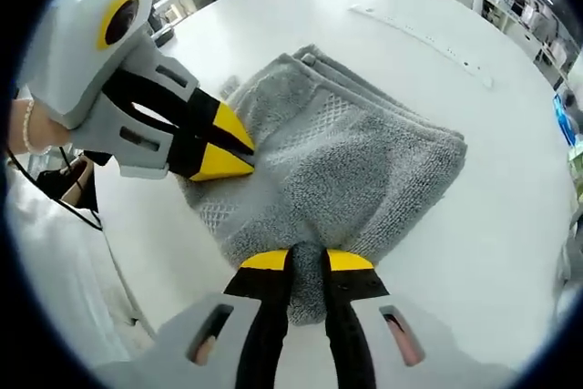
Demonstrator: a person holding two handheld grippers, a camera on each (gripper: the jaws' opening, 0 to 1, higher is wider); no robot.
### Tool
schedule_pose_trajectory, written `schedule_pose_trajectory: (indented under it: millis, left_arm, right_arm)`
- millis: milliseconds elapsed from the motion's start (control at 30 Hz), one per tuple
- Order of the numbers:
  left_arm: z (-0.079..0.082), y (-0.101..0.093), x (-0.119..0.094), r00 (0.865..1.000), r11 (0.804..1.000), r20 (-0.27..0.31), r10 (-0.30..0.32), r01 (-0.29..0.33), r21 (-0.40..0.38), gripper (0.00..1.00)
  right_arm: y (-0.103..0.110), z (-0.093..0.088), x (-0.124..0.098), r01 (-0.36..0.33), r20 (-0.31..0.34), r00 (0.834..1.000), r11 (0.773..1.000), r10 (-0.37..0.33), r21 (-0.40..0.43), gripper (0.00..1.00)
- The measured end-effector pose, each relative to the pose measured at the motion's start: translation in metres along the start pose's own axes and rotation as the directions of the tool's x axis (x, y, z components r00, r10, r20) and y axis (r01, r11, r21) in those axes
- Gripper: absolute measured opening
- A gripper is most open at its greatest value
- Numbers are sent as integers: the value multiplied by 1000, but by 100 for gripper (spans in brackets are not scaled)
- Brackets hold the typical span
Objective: Fold the towel on the table until its edges align and the towel forms a compact rectangular stack.
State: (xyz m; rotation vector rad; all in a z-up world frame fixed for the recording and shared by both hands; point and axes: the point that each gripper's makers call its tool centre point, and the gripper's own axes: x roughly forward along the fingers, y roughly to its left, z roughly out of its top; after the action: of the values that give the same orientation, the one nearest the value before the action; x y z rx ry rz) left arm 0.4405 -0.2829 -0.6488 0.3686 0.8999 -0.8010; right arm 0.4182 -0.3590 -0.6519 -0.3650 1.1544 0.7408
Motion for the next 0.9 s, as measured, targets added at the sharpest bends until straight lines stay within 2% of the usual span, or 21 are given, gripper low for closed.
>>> schedule_pose_trajectory:
  millis: [367, 900]
  left_arm:
    - [21, 19, 13, 998, 999, 63, 27, -25, -30, 7]
    - [49, 48, 31, 990, 996, 108, 87, -84, -31, 6]
  right_arm:
    - [-26, 17, 4, 6, 31, 999, 999, -7, 51, 11]
    - [-60, 44, 11, 60, 73, 995, 992, -68, 114, 10]
